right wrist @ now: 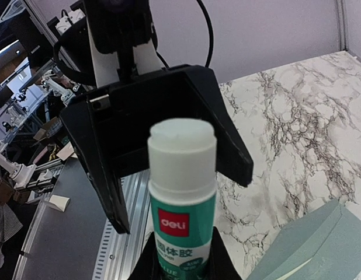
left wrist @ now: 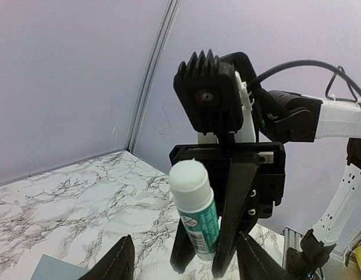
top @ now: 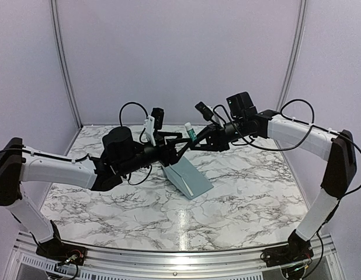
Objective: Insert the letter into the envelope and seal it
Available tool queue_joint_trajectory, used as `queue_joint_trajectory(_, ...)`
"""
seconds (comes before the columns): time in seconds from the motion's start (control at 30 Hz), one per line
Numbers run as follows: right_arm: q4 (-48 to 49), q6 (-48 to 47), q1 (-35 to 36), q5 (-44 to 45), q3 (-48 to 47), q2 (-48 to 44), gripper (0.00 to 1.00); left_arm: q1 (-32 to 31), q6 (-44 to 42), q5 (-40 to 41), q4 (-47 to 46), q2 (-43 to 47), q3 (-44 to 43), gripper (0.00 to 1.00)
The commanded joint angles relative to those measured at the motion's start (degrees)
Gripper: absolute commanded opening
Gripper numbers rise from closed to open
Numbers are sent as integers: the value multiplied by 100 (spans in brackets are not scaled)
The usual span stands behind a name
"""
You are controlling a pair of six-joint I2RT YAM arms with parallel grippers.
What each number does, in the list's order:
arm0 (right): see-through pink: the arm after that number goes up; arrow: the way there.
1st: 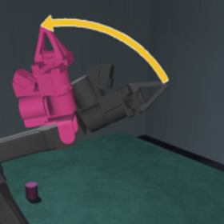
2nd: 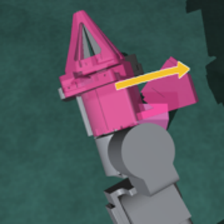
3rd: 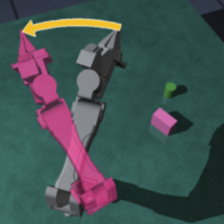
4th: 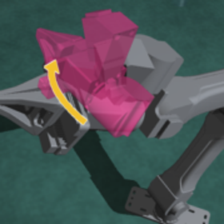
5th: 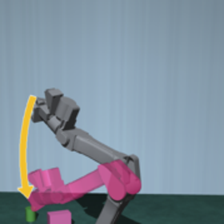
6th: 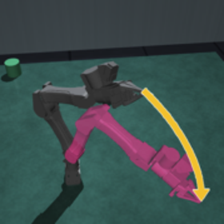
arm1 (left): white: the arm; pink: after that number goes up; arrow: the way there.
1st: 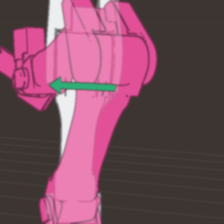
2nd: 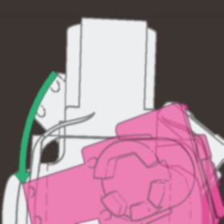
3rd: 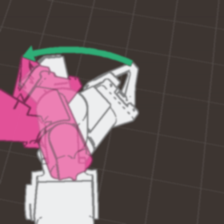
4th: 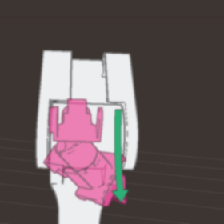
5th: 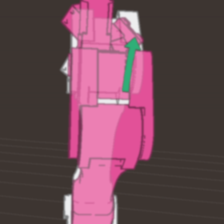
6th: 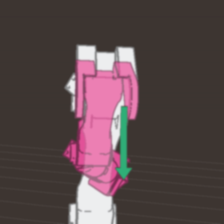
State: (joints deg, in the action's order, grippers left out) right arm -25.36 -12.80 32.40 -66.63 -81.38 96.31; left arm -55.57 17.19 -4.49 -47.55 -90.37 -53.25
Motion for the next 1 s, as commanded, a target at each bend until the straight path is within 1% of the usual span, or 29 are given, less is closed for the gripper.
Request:
queue_joint_trajectory(0.0,398,324,-6,-313,13,-217,5,-33,257,-105,-903,-333,-300,62)
queue_joint_trajectory(0.37,638,492,-6,-394,208,-244,5,-36,637,-329,-1374,-801,-555,59)
queue_joint_trajectory(0.47,698,537,-7,-420,249,-244,5,-33,718,-371,-1392,-903,-649,56)
queue_joint_trajectory(0.53,721,545,-6,-421,267,-253,5,-33,777,-431,-1411,-978,-712,53)
queue_joint_trajectory(0.77,827,609,-11,-405,369,-295,6,-25,931,-524,-1477,-1148,-849,31)
queue_joint_trajectory(0.97,866,594,-16,-355,428,-330,8,10,1076,-477,-1537,-1141,-791,16)
